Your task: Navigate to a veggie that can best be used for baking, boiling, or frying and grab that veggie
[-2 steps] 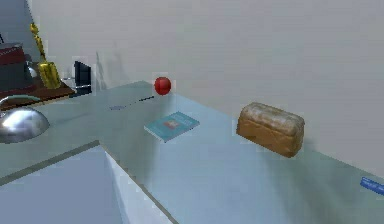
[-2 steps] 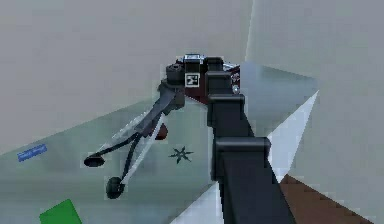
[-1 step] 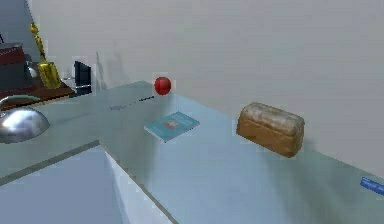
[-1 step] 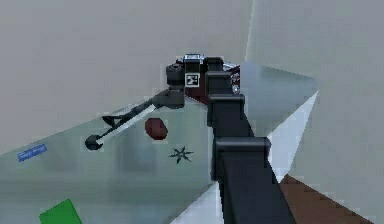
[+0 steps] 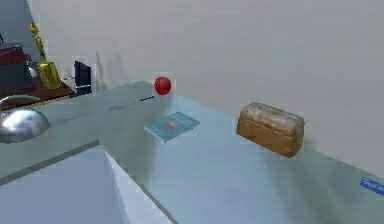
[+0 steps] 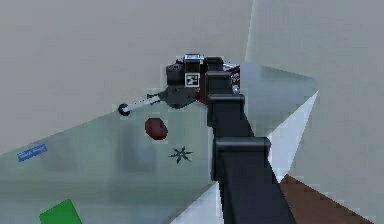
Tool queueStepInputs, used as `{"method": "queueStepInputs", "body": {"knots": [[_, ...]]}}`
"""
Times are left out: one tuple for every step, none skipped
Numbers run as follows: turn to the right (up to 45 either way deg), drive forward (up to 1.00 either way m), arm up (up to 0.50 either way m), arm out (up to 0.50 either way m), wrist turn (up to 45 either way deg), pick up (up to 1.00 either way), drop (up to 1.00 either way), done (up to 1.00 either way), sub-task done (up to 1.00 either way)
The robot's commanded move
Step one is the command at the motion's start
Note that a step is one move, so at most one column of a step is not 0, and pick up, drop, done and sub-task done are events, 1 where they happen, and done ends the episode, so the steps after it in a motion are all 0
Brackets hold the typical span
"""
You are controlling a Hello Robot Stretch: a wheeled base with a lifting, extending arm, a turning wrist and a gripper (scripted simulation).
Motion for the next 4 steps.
{"method": "queueStepInputs", "body": {"knots": [[0.0,0.00,0.00,0.00,18.0,0.00,0.00,0.00,0.00],[0.0,0.00,-0.12,0.00,0.0,0.00,0.00,0.00,0.00],[0.0,0.00,0.00,0.00,0.0,1.00,0.00,0.00,0.00],[0.0,0.00,0.10,0.00,0.0,0.00,0.00,0.00,0.00]]}}
